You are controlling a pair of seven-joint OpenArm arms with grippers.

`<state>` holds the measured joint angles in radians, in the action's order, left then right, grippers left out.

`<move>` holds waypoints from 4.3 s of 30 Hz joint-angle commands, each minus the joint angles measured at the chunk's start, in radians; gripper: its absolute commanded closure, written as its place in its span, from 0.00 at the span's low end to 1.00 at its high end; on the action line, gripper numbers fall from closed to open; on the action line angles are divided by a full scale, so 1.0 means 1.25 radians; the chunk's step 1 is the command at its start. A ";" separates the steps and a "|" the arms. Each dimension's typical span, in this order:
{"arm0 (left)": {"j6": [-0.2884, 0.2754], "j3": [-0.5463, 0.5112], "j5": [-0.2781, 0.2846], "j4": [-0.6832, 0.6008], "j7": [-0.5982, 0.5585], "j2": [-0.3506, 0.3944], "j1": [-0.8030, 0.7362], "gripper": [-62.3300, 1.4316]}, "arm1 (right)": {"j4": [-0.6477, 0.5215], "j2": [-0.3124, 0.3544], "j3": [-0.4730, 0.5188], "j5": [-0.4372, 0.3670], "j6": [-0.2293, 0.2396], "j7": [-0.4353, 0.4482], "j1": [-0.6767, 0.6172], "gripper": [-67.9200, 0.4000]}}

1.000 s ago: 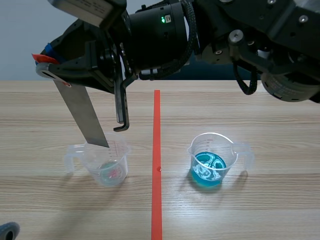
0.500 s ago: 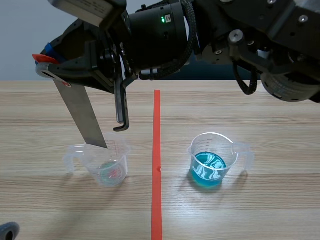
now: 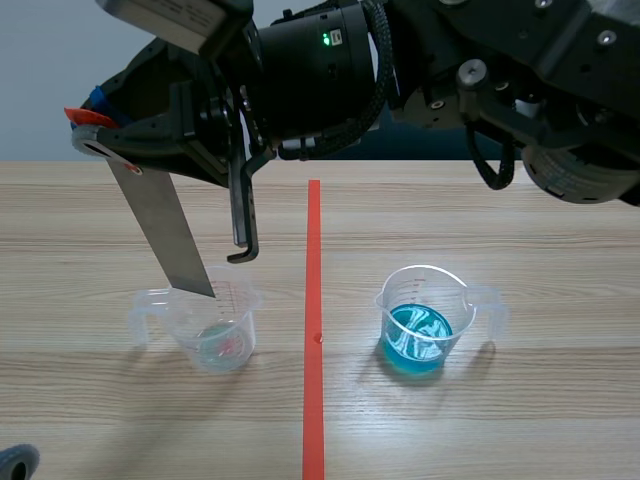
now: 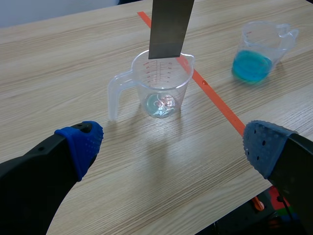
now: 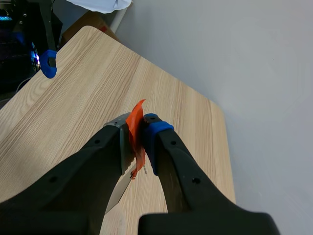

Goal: Do the redox reaction experiment

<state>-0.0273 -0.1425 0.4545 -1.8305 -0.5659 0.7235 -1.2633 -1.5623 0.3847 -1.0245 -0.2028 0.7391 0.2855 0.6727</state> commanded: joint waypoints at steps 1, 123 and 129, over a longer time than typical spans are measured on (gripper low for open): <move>-0.003 0.006 0.005 -0.010 -0.011 0.000 0.002 0.02 | -0.003 -0.006 0.001 -0.011 0.005 0.009 0.023 0.99; -0.003 0.006 0.004 -0.010 -0.011 0.000 0.002 0.02 | 0.364 -0.144 -0.067 0.369 0.005 0.331 -0.011 0.84; -0.003 0.006 0.004 -0.010 -0.011 0.000 0.002 0.02 | 0.364 -0.144 -0.067 0.369 0.005 0.384 -0.011 0.31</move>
<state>-0.0273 -0.1425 0.4545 -1.8305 -0.5659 0.7235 -1.2633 -1.0992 0.2066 -1.1141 0.2733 0.7380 0.7444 0.6476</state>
